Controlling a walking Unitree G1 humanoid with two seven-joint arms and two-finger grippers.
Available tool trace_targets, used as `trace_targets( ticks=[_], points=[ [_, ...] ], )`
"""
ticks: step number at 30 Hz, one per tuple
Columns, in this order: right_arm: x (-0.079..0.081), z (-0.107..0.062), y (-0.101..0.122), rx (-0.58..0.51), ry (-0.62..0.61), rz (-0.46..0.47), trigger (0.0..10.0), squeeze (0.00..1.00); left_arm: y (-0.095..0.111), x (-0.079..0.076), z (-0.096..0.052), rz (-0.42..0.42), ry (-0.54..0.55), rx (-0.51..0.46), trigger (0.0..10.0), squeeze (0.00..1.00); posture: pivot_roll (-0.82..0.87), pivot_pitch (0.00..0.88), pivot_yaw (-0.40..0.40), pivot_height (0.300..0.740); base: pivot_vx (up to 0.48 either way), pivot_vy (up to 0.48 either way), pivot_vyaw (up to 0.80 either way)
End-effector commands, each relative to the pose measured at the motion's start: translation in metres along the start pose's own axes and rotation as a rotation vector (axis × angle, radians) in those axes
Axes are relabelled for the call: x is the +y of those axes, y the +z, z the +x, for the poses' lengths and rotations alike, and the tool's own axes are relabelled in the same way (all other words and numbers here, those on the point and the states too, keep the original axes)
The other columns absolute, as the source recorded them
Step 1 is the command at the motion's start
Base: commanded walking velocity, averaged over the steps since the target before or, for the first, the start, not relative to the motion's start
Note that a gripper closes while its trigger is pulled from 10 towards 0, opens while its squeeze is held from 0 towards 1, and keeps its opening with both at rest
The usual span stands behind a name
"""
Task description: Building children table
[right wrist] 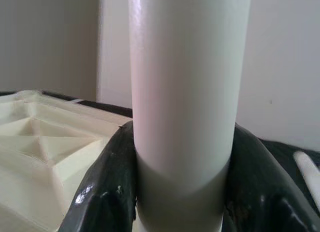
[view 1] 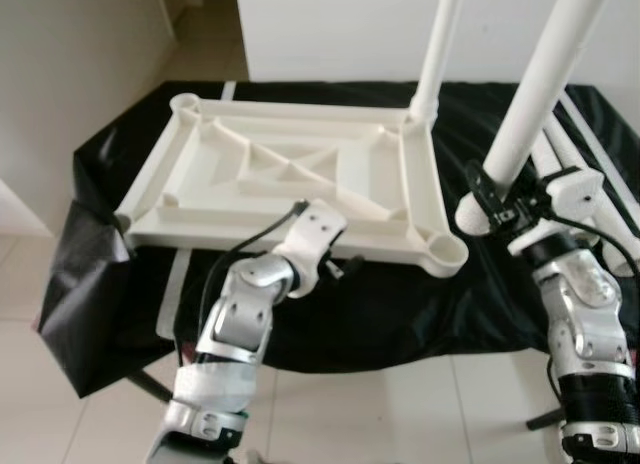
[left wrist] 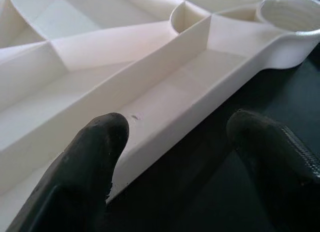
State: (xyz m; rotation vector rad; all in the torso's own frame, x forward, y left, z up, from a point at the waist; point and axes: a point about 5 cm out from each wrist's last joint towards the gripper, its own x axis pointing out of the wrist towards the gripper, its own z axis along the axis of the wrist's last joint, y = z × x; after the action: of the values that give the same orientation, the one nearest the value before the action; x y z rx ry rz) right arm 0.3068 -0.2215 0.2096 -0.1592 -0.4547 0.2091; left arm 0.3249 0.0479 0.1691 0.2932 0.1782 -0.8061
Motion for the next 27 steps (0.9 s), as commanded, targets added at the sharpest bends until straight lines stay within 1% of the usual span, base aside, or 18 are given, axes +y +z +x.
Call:
trace_targets(
  ticks=[1, 3, 4, 5, 6, 7, 8, 11, 15, 17, 19, 21, 22, 23, 24, 25, 27],
  points=[
    [-0.006, 0.001, -0.001, 0.015, -0.068, -0.011, 10.0, 0.0, 0.005, 0.012, 0.004, 0.0, 0.208, 0.0, 10.0, 0.0, -0.02, 0.052, -0.003, 0.74, 0.0, 0.0, 0.0],
    [-0.008, 0.0, -0.004, 0.039, -0.12, 0.001, 10.0, 0.0, 0.012, 0.014, 0.009, -0.004, 0.216, -0.013, 10.0, 0.0, -0.02, 0.047, -0.005, 0.74, 0.0, 0.0, 0.0],
    [-0.008, 0.0, -0.004, 0.039, -0.12, 0.001, 10.0, 0.0, 0.012, 0.014, 0.009, -0.004, 0.216, -0.013, 10.0, 0.0, -0.02, 0.047, -0.005, 0.74, 0.0, 0.0, 0.0],
    [-0.009, 0.0, -0.005, 0.059, -0.156, 0.012, 10.0, 0.0, 0.022, 0.015, 0.016, -0.009, 0.22, -0.032, 10.0, 0.0, -0.02, 0.043, -0.004, 0.74, 0.0, 0.0, 0.0],
    [-0.009, 0.0, -0.005, 0.059, -0.156, 0.012, 10.0, 0.0, 0.022, 0.015, 0.016, -0.009, 0.22, -0.032, 10.0, 0.0, -0.02, 0.043, -0.004, 0.74, 0.0, 0.0, 0.0],
    [-0.01, -0.001, -0.006, 0.073, -0.174, 0.011, 10.0, 0.0, 0.033, 0.014, 0.023, -0.009, 0.216, -0.052, 10.0, 0.0, -0.03, 0.039, 0.0, 0.74, 0.0, 0.0, 0.0],
    [-0.009, -0.001, -0.006, 0.08, -0.181, 0.009, 10.0, 0.0, 0.038, 0.013, 0.026, -0.009, 0.212, -0.061, 10.0, 0.0, -0.03, 0.039, 0.0, 0.74, 0.0, 0.0, 0.0],
    [-0.009, -0.002, -0.006, 0.086, -0.188, 0.007, 10.0, 0.0, 0.041, 0.012, 0.029, -0.014, 0.209, -0.062, 10.0, 0.0, -0.03, 0.037, 0.002, 0.74, 0.0, 0.0, 0.0],
    [-0.009, -0.002, -0.006, 0.107, -0.199, -0.005, 10.0, 0.0, 0.048, 0.011, 0.04, -0.04, 0.238, -0.052, 10.0, 0.0, -0.05, 0.034, 0.012, 0.74, 0.0, 0.0, 0.0],
    [-0.009, -0.002, -0.006, 0.107, -0.199, -0.005, 10.0, 0.0, 0.048, 0.011, 0.04, -0.04, 0.238, -0.052, 10.0, 0.0, -0.05, 0.034, 0.012, 0.74, 0.0, 0.0, 0.0],
    [-0.007, -0.004, -0.009, 0.133, -0.209, -0.028, 10.0, 0.0, 0.048, 0.008, 0.047, -0.046, 0.27, -0.025, 10.0, 0.0, -0.05, 0.033, 0.016, 0.74, 0.0, 0.0, 0.0],
    [-0.007, -0.005, -0.012, 0.146, -0.219, -0.034, 10.0, 0.0, 0.047, 0.008, 0.049, -0.057, 0.285, -0.012, 10.0, 0.0, -0.06, 0.034, 0.018, 0.74, 0.0, 0.0, 0.0],
    [-0.005, -0.005, -0.013, 0.154, -0.219, -0.04, 10.0, 0.0, 0.044, 0.008, 0.051, -0.072, 0.323, 0.013, 10.0, 0.0, -0.06, 0.035, 0.018, 0.74, 0.0, 0.0, 0.0],
    [-0.005, -0.005, -0.013, 0.154, -0.219, -0.04, 10.0, 0.0, 0.044, 0.008, 0.051, -0.072, 0.323, 0.013, 10.0, 0.0, -0.06, 0.035, 0.018, 0.74, 0.0, 0.0, 0.0],
    [0.0, -0.005, -0.013, 0.157, -0.214, -0.035, 10.0, 0.0, 0.04, 0.009, 0.055, -0.096, 0.392, 0.049, 10.0, 0.0, -0.06, 0.038, 0.018, 0.74, 0.0, 0.0, 0.0],
    [0.001, -0.004, -0.013, 0.158, -0.214, -0.034, 10.0, 0.0, 0.038, 0.009, 0.056, -0.11, 0.419, 0.066, 10.0, 0.0, -0.06, 0.044, 0.017, 0.74, 0.0, 0.0, 0.0],
    [0.002, -0.004, -0.013, 0.158, -0.215, -0.034, 10.0, 0.0, 0.037, 0.009, 0.057, -0.119, 0.432, 0.076, 10.0, 0.0, -0.06, 0.044, 0.017, 0.74, 0.0, 0.0, 0.0]
  ],
)
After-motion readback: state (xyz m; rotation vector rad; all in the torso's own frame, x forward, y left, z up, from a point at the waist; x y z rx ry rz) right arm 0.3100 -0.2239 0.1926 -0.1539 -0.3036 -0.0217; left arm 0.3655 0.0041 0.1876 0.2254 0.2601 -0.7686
